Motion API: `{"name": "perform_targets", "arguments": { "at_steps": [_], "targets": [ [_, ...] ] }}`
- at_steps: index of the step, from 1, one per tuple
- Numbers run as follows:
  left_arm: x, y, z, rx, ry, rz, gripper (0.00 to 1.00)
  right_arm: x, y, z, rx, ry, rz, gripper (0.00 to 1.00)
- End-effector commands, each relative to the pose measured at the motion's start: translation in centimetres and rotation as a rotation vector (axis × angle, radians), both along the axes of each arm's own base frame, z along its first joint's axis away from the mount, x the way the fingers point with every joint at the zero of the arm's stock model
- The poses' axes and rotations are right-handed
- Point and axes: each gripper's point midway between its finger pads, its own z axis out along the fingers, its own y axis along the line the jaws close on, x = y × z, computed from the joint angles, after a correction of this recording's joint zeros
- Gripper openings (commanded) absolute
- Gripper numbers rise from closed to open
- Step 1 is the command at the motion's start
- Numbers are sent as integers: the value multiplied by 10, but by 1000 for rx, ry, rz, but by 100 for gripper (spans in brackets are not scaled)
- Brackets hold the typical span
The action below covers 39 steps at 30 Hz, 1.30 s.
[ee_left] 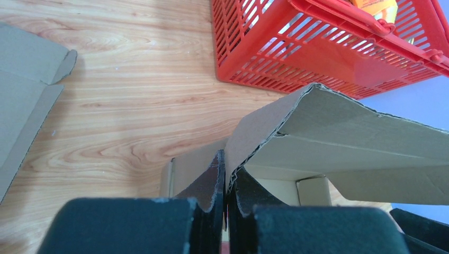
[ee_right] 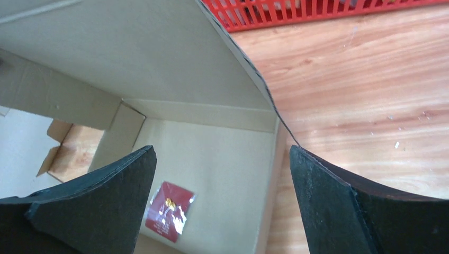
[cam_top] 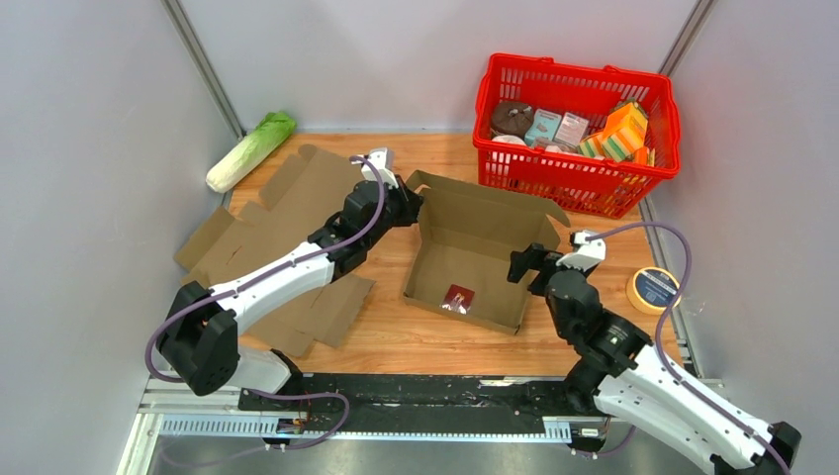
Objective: Fold the paper box
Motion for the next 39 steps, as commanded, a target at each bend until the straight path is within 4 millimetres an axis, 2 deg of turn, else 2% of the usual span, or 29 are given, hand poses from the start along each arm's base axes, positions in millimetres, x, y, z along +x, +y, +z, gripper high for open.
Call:
{"name": "perform_targets", "arguments": {
  "at_steps": [1, 4, 5, 6, 7, 8, 10, 11, 12, 13, 14, 18, 20, 25, 27, 28, 29, 30, 31, 33, 35, 39],
  "targets": [
    [-13, 7, -33, 91, 63, -25, 0, -18, -9, -8, -2, 62, 35, 100],
    [-17, 6, -41, 103, 65, -45, 0, -13, -25, 3, -43, 36, -7, 100],
    [-17, 7, -42, 105, 64, -48, 0, -6, -32, 10, -39, 14, -30, 100],
    [-17, 8, -43, 115, 63, -46, 0, -1, -32, 14, -41, 9, -15, 100],
    [-18, 9, -45, 123, 63, -44, 0, 1, -17, 14, -34, 18, 94, 100],
    [-19, 10, -46, 129, 63, -49, 0, 13, -29, 21, -6, -3, 63, 100],
    [-18, 10, -45, 146, 50, -56, 0, 21, -15, 21, 22, 11, 188, 97],
    [-18, 11, -44, 151, 49, -56, 0, 28, -25, 23, 19, 8, 162, 97],
    [-18, 12, -44, 159, 46, -56, 0, 33, -23, 20, 2, 13, 189, 96],
    [-18, 12, -42, 159, 39, -58, 0, 31, -10, 25, 7, 0, 272, 94],
    [-19, 12, -41, 159, 37, -62, 0, 34, -6, 29, -15, -27, 304, 93],
    [-21, 13, -38, 160, 30, -70, 0, 36, 17, 29, 18, -46, 425, 88],
    [-22, 14, -37, 164, 26, -73, 0, 31, 31, 27, 28, -40, 485, 80],
    [-23, 21, -21, 168, -13, -58, 0, 38, 27, 28, 0, -30, 385, 56],
    [-23, 24, -16, 171, -25, -46, 0, 37, 34, 35, -2, -49, 386, 56],
    [-24, 26, -12, 166, -33, -41, 0, 41, 31, 37, -13, -59, 348, 54],
    [-24, 27, -11, 167, -36, -38, 0, 40, 38, 41, -9, -70, 359, 51],
    [-23, 28, -10, 165, -40, -32, 0, 43, 41, 37, -9, -51, 353, 47],
    [-23, 28, -8, 161, -43, -29, 0, 46, 43, 43, 14, -51, 337, 37],
    [-23, 29, -9, 165, -43, -26, 0, 49, 52, 35, 28, -1, 338, 28],
    [-22, 29, -11, 167, -38, -21, 0, 51, 57, 35, 43, 13, 314, 19],
    [-22, 30, -14, 170, -32, -16, 0, 55, 61, 29, 58, 30, 274, 11]
  ]
}}
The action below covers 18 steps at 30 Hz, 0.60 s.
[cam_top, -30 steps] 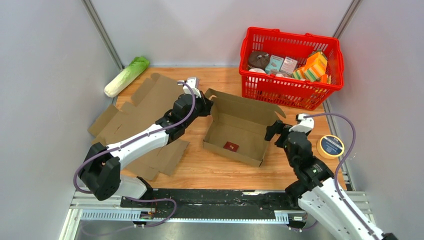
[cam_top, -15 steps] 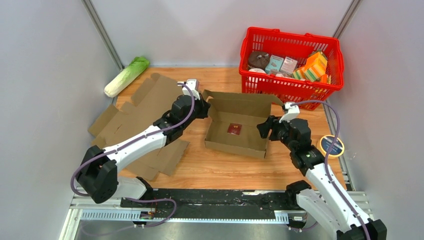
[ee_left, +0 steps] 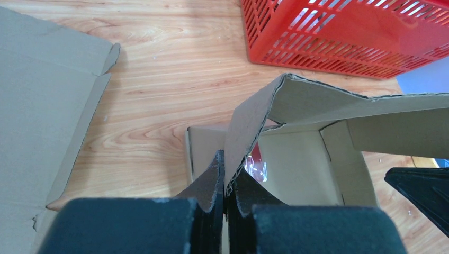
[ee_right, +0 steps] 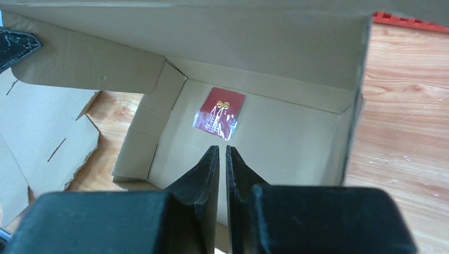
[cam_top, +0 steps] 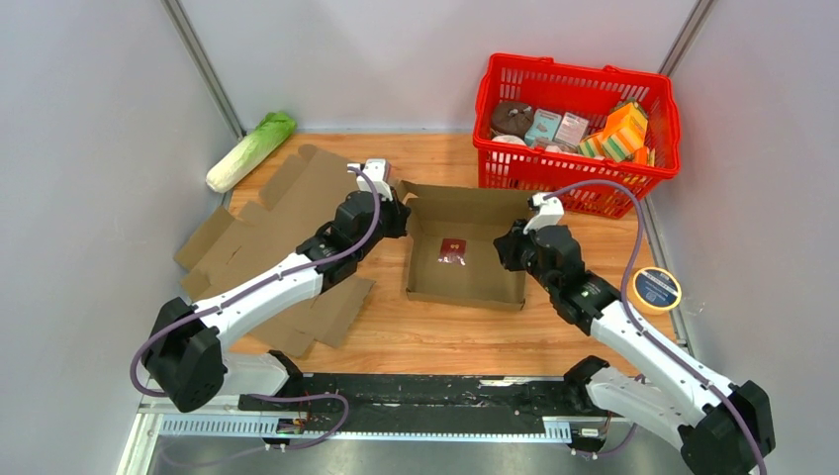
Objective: Fold the paper box
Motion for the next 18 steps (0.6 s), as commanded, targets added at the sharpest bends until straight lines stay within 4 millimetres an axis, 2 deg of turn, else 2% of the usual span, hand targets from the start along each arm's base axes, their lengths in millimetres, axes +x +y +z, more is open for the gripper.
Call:
{"name": "perform_targets", "arguments": {
  "at_steps": [1, 6, 8, 9, 10, 12, 13, 14, 15, 16, 17, 18],
  "targets": [
    [-6, -1, -2, 9, 5, -23, 0, 15, 4, 32, 88, -72, -85, 11],
    [-6, -5, -5, -10, 19, -28, 0, 13, -11, 22, 16, -51, -133, 11],
    [-5, -9, -10, -20, 32, -34, 0, 6, -11, 22, 17, -45, -110, 24],
    [-6, -11, -13, -22, 41, -45, 0, 1, -8, 23, 23, -41, -82, 37],
    [-6, -12, -16, -23, 43, -46, 0, -5, -8, 20, 18, -21, -62, 41],
    [-7, -11, -20, -13, 47, -47, 0, -19, -1, 33, 59, -8, 3, 54],
    [-8, -10, -21, -9, 41, -48, 0, -30, 0, 31, 60, 32, 31, 58],
    [-8, -8, -21, -1, 33, -47, 0, -39, 2, 41, 90, 40, 55, 61],
    [-10, -6, -24, 5, 32, -49, 0, -50, 9, 62, 153, 49, 99, 66],
    [-10, -4, -24, 7, 24, -48, 0, -62, 11, 66, 171, 78, 130, 70],
    [-12, -2, -28, 18, 24, -45, 0, -70, 9, 81, 206, 57, 146, 73],
    [-12, 0, -28, 20, 19, -42, 0, -77, 9, 104, 252, 34, 156, 80]
  ]
}}
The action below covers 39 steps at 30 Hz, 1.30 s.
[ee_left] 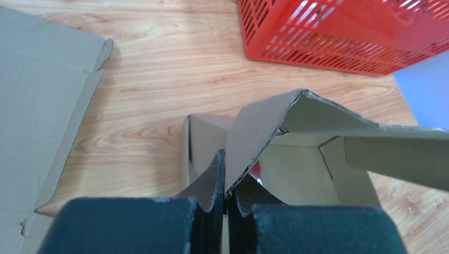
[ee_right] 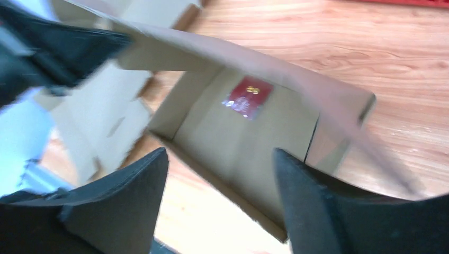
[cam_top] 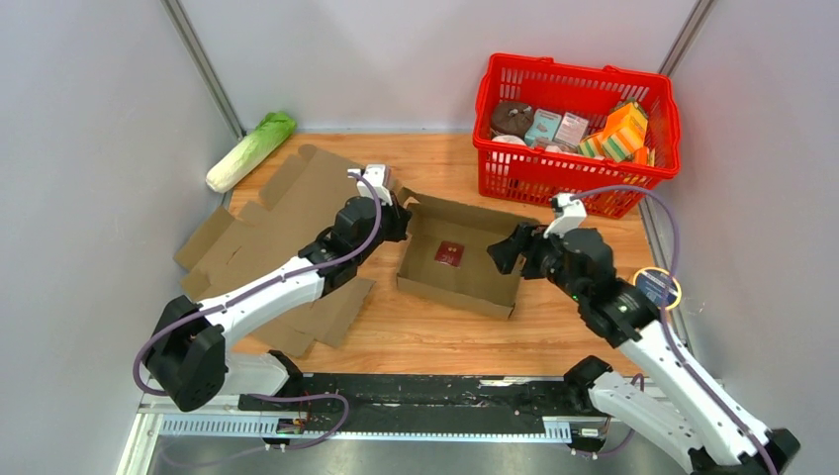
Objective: Fold the paper box
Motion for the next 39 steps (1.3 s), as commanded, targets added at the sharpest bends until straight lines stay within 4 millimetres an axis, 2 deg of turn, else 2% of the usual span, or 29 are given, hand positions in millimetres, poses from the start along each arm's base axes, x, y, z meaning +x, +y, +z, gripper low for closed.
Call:
{"name": "perform_targets", "arguments": {
  "at_steps": [1, 3, 4, 7, 9, 12, 13, 15, 17, 18, 19, 20, 21, 22, 24, 26, 27, 28, 29, 30, 31, 32, 33, 34, 35, 36, 37, 38, 39],
  "targets": [
    [-10, 8, -19, 46, 23, -11, 0, -42, 6, 75, 180, -24, 99, 84],
    [-11, 9, -22, 51, 22, -12, 0, -44, 4, 95, 192, -34, 95, 97],
    [-12, 9, -22, 52, 18, -14, 0, -44, 7, 111, 169, -23, 118, 98],
    [-13, 12, -25, 52, 20, -8, 0, -39, 19, 124, 54, 43, 206, 100],
    [-15, 13, -24, 47, 13, -6, 0, -33, 27, 121, 3, 51, 259, 100],
    [-17, 13, -20, 29, -4, -11, 0, -9, 49, 110, -34, 56, 316, 100],
    [-19, 13, -20, 30, -4, -15, 0, 1, 60, 98, -40, 99, 328, 99],
    [-22, 17, -20, 35, -5, -11, 1, 2, 76, 91, 16, 160, 363, 93],
    [-28, 21, -28, 39, 10, -13, 7, 3, 93, 89, 72, 152, 392, 89],
    [-31, 23, -23, 22, -4, -19, 11, 0, 97, 69, 104, 212, 372, 89],
    [-35, 24, -24, 8, 0, -20, 19, 1, 104, 79, 151, 162, 385, 88],
    [-42, 26, -33, 8, 21, -30, 23, -1, 107, 76, 176, 163, 386, 88],
    [-49, 29, -30, -4, 20, -42, 27, -3, 107, 57, 188, 206, 369, 88],
    [-56, 31, -32, -3, 33, -57, 32, -1, 109, 61, 217, 180, 366, 88],
    [-77, 41, -44, 5, 89, -82, 45, -2, 110, 48, 234, 193, 364, 88],
    [-98, 52, -62, 27, 163, -102, 47, -5, 114, 41, 260, 215, 374, 88],
    [-114, 64, -67, 45, 203, -101, 47, -7, 117, 39, 275, 218, 392, 88],
    [-124, 70, -72, 49, 232, -100, 48, -9, 119, 29, 264, 242, 397, 88],
    [-137, 75, -64, 16, 216, -122, 48, -10, 119, 24, 258, 252, 398, 89],
    [-151, 82, -70, 25, 258, -140, 50, -10, 120, 19, 254, 259, 397, 89],
    [-163, 81, -64, 2, 264, -185, 50, -11, 120, 10, 254, 279, 393, 89],
    [-171, 84, -42, -43, 221, -204, 49, -15, 121, 4, 257, 298, 409, 89],
    [-181, 89, -41, -30, 244, -217, 40, -15, 124, 0, 262, 306, 418, 89],
    [-189, 86, -16, -67, 208, -265, 37, -20, 123, -13, 254, 336, 418, 89],
    [-193, 85, -4, -83, 192, -285, 36, -23, 124, -20, 251, 352, 423, 89],
    [-195, 82, 7, -92, 179, -309, 36, -26, 126, -27, 247, 366, 432, 89],
    [-197, 76, 30, -125, 149, -345, 36, -29, 125, -37, 239, 388, 430, 88],
    [-190, 67, 31, -113, 177, -355, 36, -34, 123, -50, 231, 422, 430, 86],
    [-183, 59, 42, -124, 157, -369, 33, -36, 120, -59, 215, 438, 424, 84]
  ]
}}
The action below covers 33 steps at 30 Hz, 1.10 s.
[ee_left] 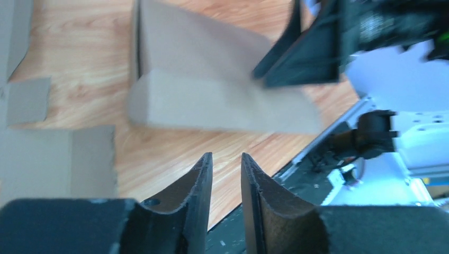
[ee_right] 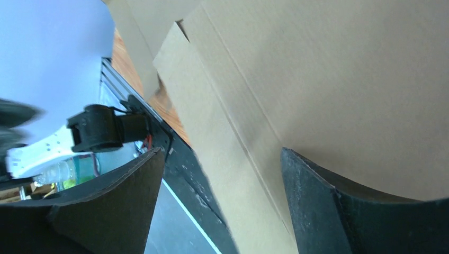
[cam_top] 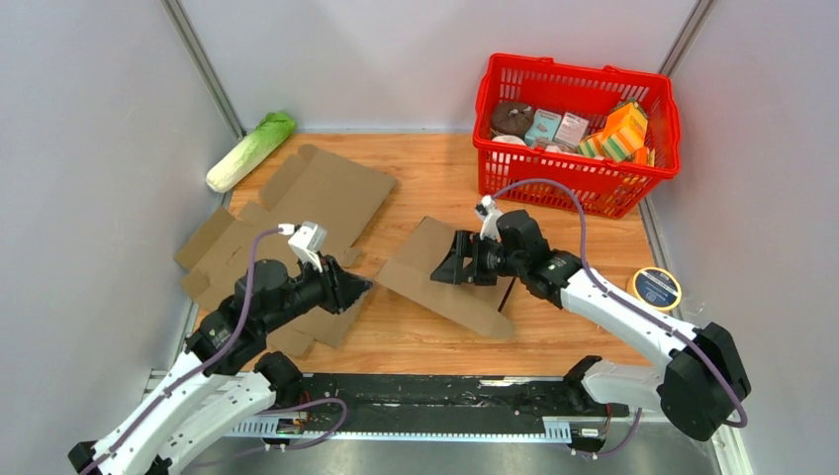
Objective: Fold the paper box
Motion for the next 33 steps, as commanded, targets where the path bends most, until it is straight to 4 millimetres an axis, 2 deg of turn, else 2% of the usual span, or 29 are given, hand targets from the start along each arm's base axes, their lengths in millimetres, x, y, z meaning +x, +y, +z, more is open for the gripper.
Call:
{"name": "perform_targets", "arguments": {
  "at_steps": [1, 2, 4, 5, 7, 8, 9, 11, 12, 13, 14, 16, 21, 23, 26, 28, 29, 30, 33],
  "targets": [
    [4, -32, 45, -41, 17, -120, 31, -10, 0, -26, -12, 44, 21, 83],
    [19, -45, 32, -1, 75, -118, 29, -10, -7, -37, -45, 45, -5, 82],
    [35, -70, 42, -28, 62, -165, 25, -9, -13, -36, -50, 19, -26, 82],
    [51, -83, 19, 11, 123, -161, 24, -6, -18, -38, -66, 9, -49, 82],
    [64, -101, -3, 19, 168, -181, 21, -7, -35, -36, -105, 3, -91, 82],
    [71, -110, -33, 61, 236, -190, 20, -8, -43, -36, -126, 0, -120, 82],
    [76, -118, -40, 36, 251, -193, 20, -9, -63, -38, -160, -6, -185, 82],
    [77, -126, -77, 52, 315, -204, 19, -12, -79, -43, -184, -16, -242, 82],
    [84, -129, -81, 36, 299, -191, 19, -13, -85, -42, -171, -33, -269, 82],
    [86, -124, -96, 65, 319, -158, 19, -18, -91, -55, -181, -2, -296, 81],
    [89, -124, -108, 83, 345, -149, 19, -19, -96, -60, -187, 3, -312, 81],
    [91, -126, -109, 90, 345, -160, 18, -21, -102, -65, -189, 8, -342, 80],
    [93, -119, -92, 97, 299, -139, 20, -17, -126, -86, -292, 26, -450, 77],
    [92, -115, -76, 83, 276, -146, 21, -15, -128, -90, -303, 36, -461, 80],
    [92, -102, -55, 69, 234, -127, 28, -14, -130, -97, -313, 64, -464, 79],
    [101, -85, -53, 82, 219, -78, 38, -10, -133, -105, -284, 83, -478, 75],
    [104, -79, -54, 84, 223, -64, 41, -12, -131, -107, -257, 100, -462, 67],
    [114, -67, -58, 81, 238, -25, 52, -7, -136, -113, -238, 111, -491, 62],
    [124, -59, -76, 79, 301, -18, 69, 0, -141, -117, -196, 116, -506, 56]
  ]
}}
